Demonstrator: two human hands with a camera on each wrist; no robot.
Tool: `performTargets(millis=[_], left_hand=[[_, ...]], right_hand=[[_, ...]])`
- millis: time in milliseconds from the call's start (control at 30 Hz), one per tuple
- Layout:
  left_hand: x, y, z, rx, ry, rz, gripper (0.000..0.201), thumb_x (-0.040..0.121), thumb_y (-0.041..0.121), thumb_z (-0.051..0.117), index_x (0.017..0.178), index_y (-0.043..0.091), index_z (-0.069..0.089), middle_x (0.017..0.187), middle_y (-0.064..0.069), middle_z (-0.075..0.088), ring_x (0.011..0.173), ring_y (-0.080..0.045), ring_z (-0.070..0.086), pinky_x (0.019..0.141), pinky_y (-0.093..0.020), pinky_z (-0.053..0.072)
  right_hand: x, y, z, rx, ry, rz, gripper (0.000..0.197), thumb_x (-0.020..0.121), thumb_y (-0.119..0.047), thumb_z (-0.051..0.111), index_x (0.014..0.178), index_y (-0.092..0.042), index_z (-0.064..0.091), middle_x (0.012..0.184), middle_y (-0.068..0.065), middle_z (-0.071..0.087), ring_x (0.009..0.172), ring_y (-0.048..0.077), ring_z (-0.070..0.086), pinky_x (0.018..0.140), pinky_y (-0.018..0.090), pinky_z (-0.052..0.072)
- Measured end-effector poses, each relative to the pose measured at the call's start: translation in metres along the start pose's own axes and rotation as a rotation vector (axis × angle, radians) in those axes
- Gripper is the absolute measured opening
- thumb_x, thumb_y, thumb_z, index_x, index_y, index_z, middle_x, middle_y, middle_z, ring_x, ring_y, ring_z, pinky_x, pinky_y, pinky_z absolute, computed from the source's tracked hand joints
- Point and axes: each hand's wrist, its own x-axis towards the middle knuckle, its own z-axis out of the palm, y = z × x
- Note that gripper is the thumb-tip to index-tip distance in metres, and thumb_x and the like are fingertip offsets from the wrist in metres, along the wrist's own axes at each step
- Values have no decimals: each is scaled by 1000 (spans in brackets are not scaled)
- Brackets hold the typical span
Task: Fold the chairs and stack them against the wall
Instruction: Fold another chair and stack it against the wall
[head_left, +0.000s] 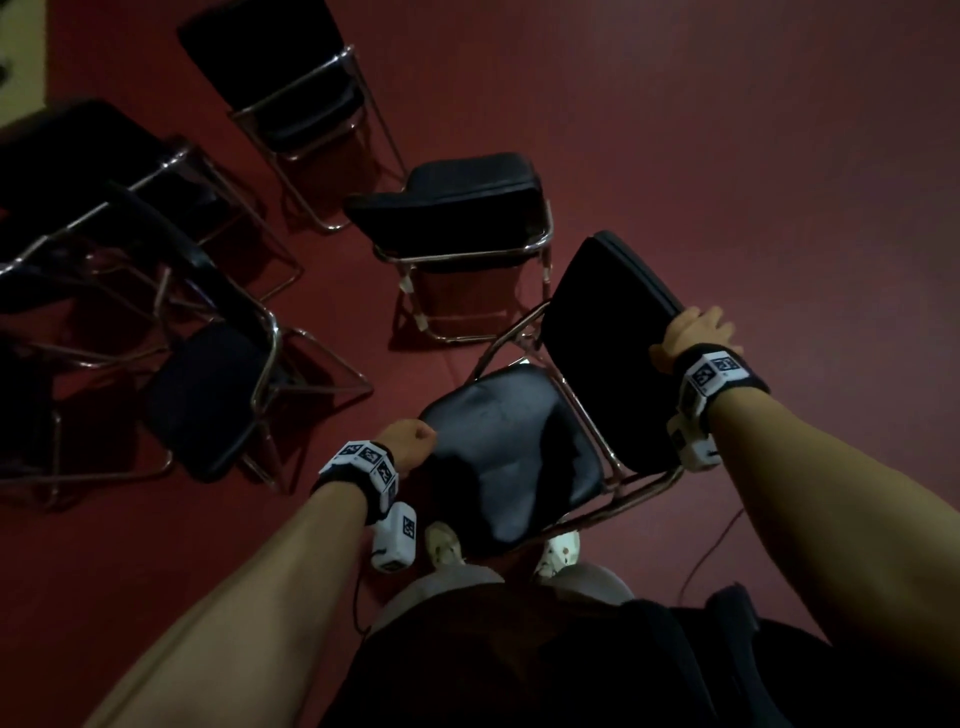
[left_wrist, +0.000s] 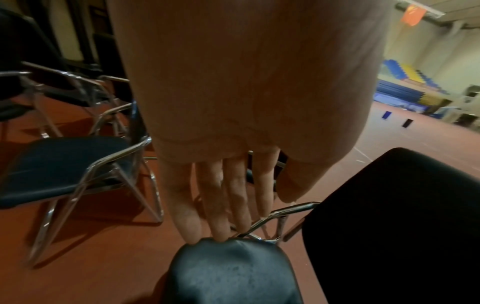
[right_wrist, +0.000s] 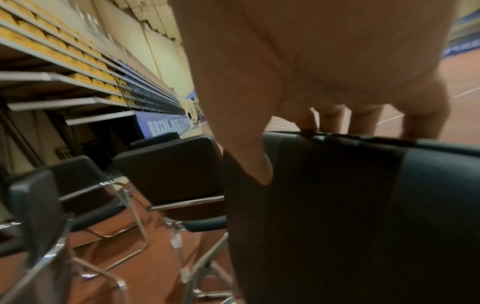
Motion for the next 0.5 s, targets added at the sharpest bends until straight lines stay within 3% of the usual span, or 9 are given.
performTargets(millis=[67, 167, 233, 300, 367, 433, 500], left_hand=[[2, -10, 6, -39, -21, -34, 17, 97, 30, 55, 101, 22, 69, 97, -4, 70, 82, -20, 65, 63, -26, 51], [7, -19, 18, -147, -74, -57, 14, 96, 26, 56, 94, 20, 68, 104, -15, 71, 89, -27, 67, 77, -39, 59], [6, -19, 23, -196, -84, -66, 19, 97, 26, 53, 102, 16, 69, 108, -14, 70, 94, -30, 66, 73, -36, 56], [5, -21, 27, -233, -76, -71, 26, 99, 27, 51, 111, 12, 68, 109, -14, 69, 90, -27, 64, 71, -33, 52], [6, -26, 27, -262, -83, -77, 27, 99, 31, 50, 111, 14, 67, 109, -12, 69, 93, -28, 67, 77, -38, 57], [8, -38, 24, -307, -106, -82, 25, 100, 31, 48, 106, 16, 66, 109, -11, 69, 101, -33, 67, 83, -45, 58], [9, -56, 23, -363, -131, -117, 27, 100, 32, 45, 105, 16, 65, 110, -11, 69, 103, -33, 67, 88, -49, 58]], right_hand=[[-11, -8, 9, 1, 54, -31, 55, 91, -31, 67, 131, -4, 40, 140, 20, 34, 129, 41, 35, 99, 55, 41], [-37, -23, 31, -34, 94, -147, 45, 91, -30, 65, 123, -7, 43, 130, 20, 39, 118, 40, 42, 86, 47, 48], [-61, -40, 49, -46, 49, -216, 44, 90, -32, 64, 123, -11, 44, 129, 18, 39, 116, 40, 43, 85, 47, 47], [-88, -65, 72, -39, 13, -280, 44, 90, -34, 61, 126, -14, 44, 134, 18, 37, 118, 40, 43, 88, 49, 46], [-115, -86, 98, -75, -60, -336, 58, 88, -40, 63, 136, -18, 39, 144, 17, 31, 124, 41, 40, 92, 51, 45], [-142, -103, 126, -133, -190, -397, 84, 86, -46, 66, 152, -19, 22, 153, 15, 19, 133, 42, 34, 100, 54, 43], [-168, -119, 158, -125, -237, -440, 96, 86, -46, 66, 158, -16, 9, 156, 13, 16, 134, 43, 35, 101, 53, 44]])
